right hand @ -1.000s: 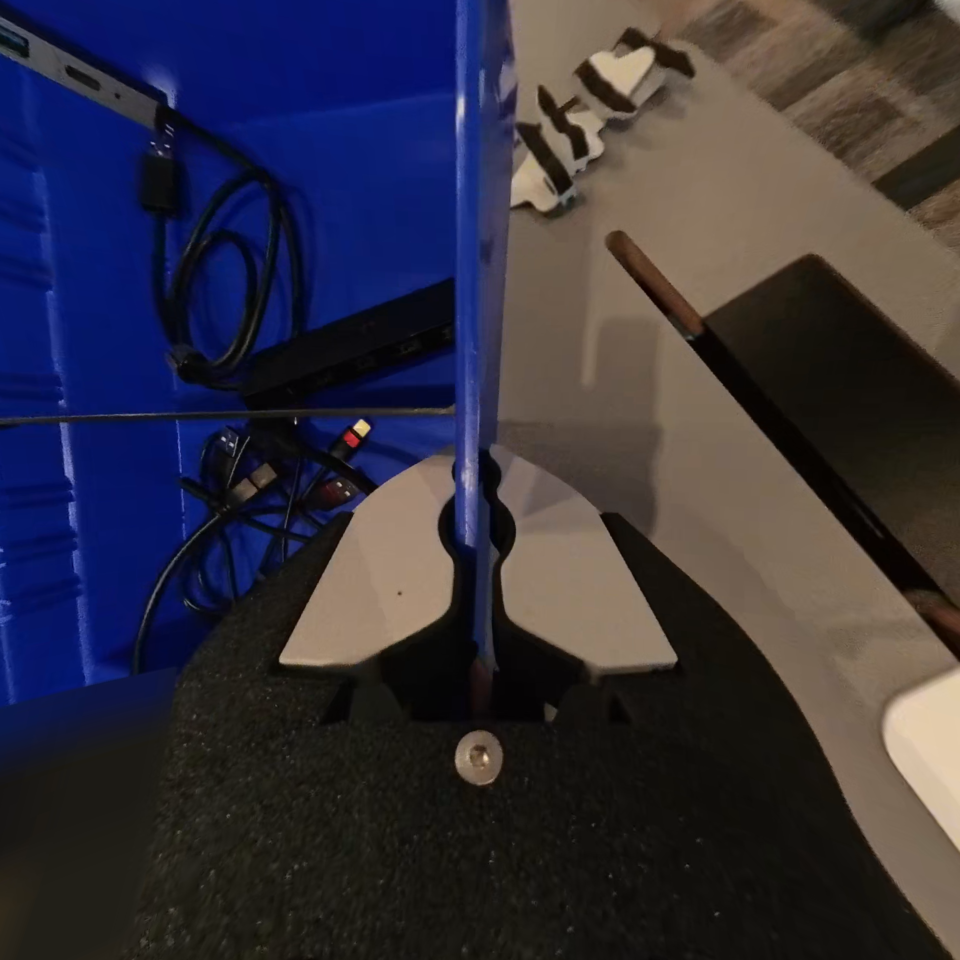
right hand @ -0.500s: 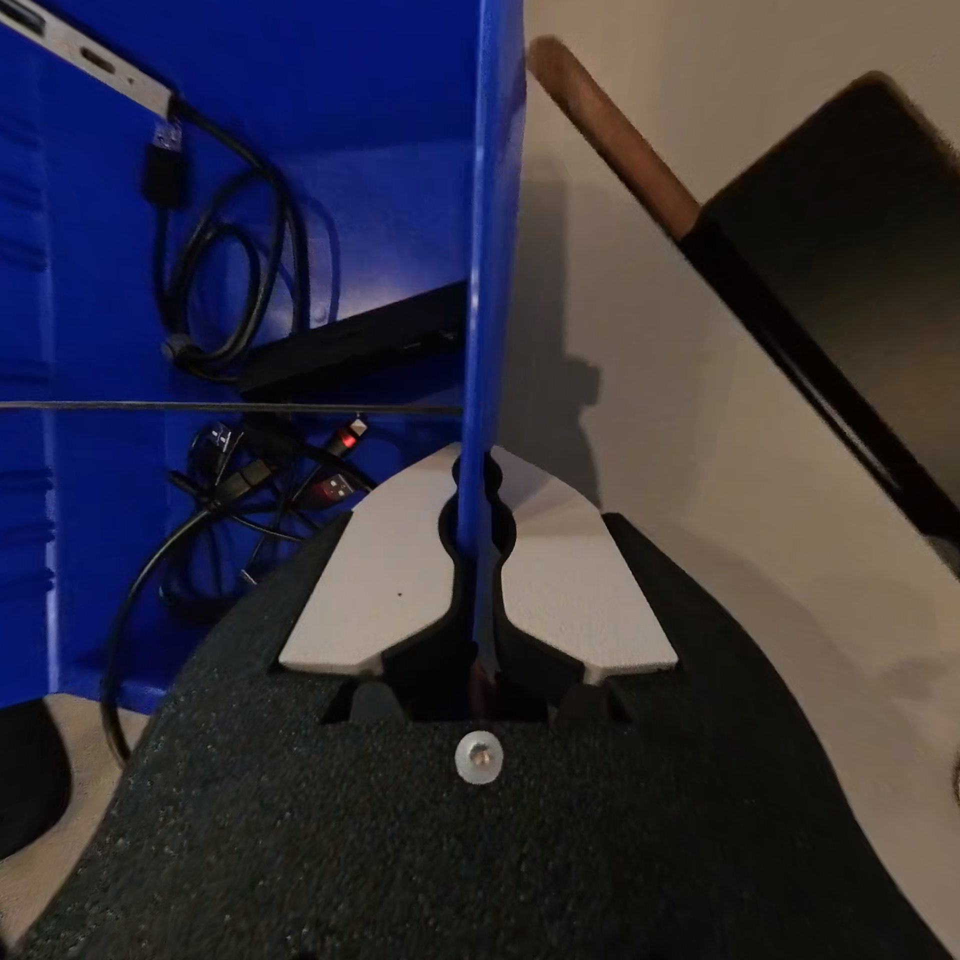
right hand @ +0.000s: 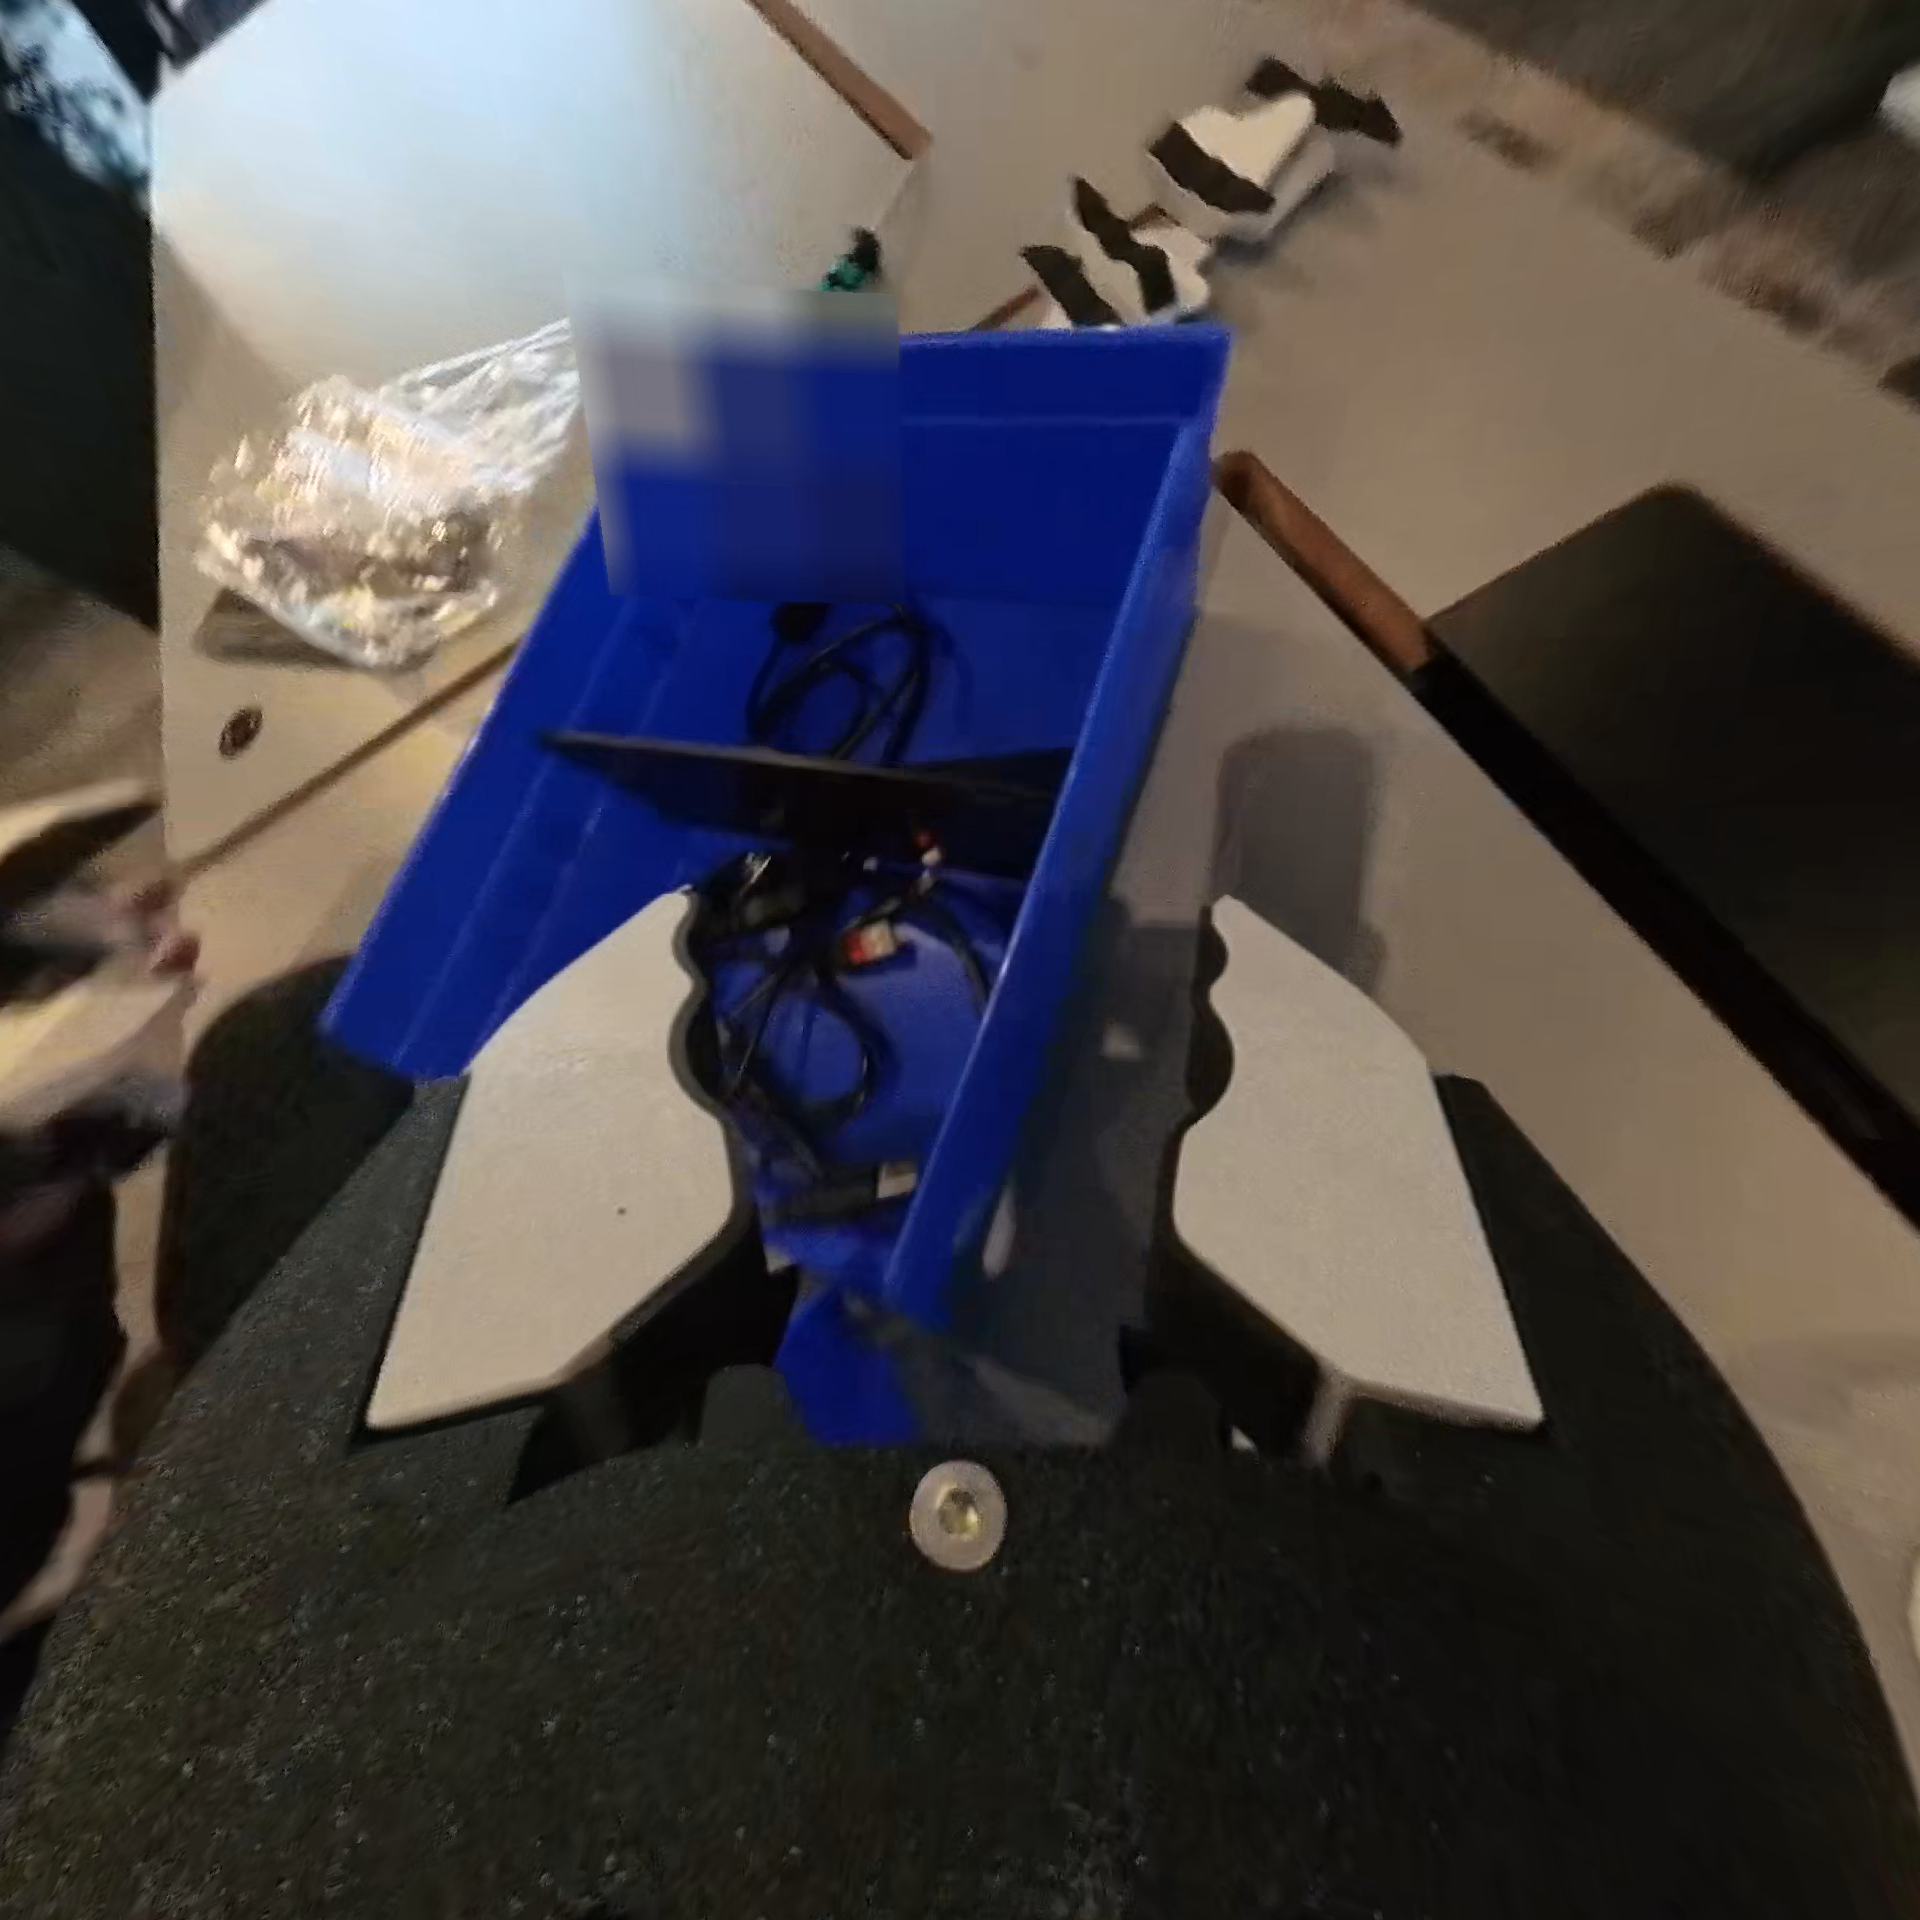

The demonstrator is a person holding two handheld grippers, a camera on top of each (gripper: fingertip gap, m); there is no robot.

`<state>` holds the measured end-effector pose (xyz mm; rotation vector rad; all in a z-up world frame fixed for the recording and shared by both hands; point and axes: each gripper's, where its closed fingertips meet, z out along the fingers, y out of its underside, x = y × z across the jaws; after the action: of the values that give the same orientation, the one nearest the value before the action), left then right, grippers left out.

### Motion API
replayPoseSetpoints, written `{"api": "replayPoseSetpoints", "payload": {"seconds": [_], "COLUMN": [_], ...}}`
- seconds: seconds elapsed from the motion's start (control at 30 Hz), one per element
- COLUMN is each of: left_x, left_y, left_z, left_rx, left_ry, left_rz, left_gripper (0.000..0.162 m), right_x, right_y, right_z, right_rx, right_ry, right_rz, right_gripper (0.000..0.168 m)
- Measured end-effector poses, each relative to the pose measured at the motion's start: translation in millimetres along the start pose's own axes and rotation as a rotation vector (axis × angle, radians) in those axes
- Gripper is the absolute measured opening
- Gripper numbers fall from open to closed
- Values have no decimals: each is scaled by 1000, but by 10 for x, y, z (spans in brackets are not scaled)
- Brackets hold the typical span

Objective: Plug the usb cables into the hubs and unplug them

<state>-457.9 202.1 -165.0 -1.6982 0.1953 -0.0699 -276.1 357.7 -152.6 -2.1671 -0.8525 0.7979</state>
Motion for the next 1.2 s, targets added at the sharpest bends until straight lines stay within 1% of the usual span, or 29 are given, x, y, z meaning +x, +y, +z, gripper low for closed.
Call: {"api": "replayPoseSetpoints", "payload": {"seconds": [0.07,0.13,0.2,0.27,0.33,0.37,0.43,0.5,0.57,0.6,0.63,0.7,0.8,0.9,1.0,1.07,1.13,1.17,1.2], "left_x": [28,78,129,196,241,235,233,240,206,176,132,13,-238,-574,-974,-1182,-1218,-1170,-1096], "left_y": [22,83,154,187,218,258,383,472,531,552,561,572,606,657,656,634,497,377,245], "left_z": [117,233,335,431,540,591,663,712,744,747,747,735,681,608,570,520,455,426,394], "left_rx": [-21,-64,-115,-146,-189,-230,-331,-385,-422,-438,-448,-457,-484,-519,-521,-522,-465,-403,-333], "left_ry": [-36,-55,-73,-77,-88,-102,-93,-68,-57,-55,-60,-86,-140,-216,-325,-407,-441,-441,-433], "left_rz": [2,9,42,84,159,236,391,421,419,417,415,411,405,401,399,381,370,358,348], "left_gripper": [75,80,86,88,88,89,104,106,112,115,118,120,120,117,107,94,90,88,86], "right_x": [-218,-381,-498,-556,-581,-600,-659,-629,-552,-523,-507,-477,-427,-327,-236,-198,-175,-163,-161], "right_y": [135,386,628,869,1135,1284,1589,1886,2131,2223,2283,2365,2476,2550,2584,2621,2638,2641,2651], "right_z": [-387,-810,-1256,-1696,-2087,-2250,-2509,-2704,-2866,-2938,-3009,-3141,-3247,-3264,-3164,-3011,-2835,-2752,-2669], "right_rx": [-4,16,97,174,208,208,196,159,127,127,143,188,204,178,129,64,4,-25,-64], "right_ry": [-3,40,101,167,214,224,224,276,354,387,415,467,511,538,520,474,426,408,384], "right_rz": [-125,-241,-337,-389,-379,-353,-293,-252,-228,-219,-215,-206,-179,-154,-107,-47,10,36,65], "right_gripper": [99,107,107,107,104,101,99,97,98,96,91,85,84,82,78,79,80,76,66]}}
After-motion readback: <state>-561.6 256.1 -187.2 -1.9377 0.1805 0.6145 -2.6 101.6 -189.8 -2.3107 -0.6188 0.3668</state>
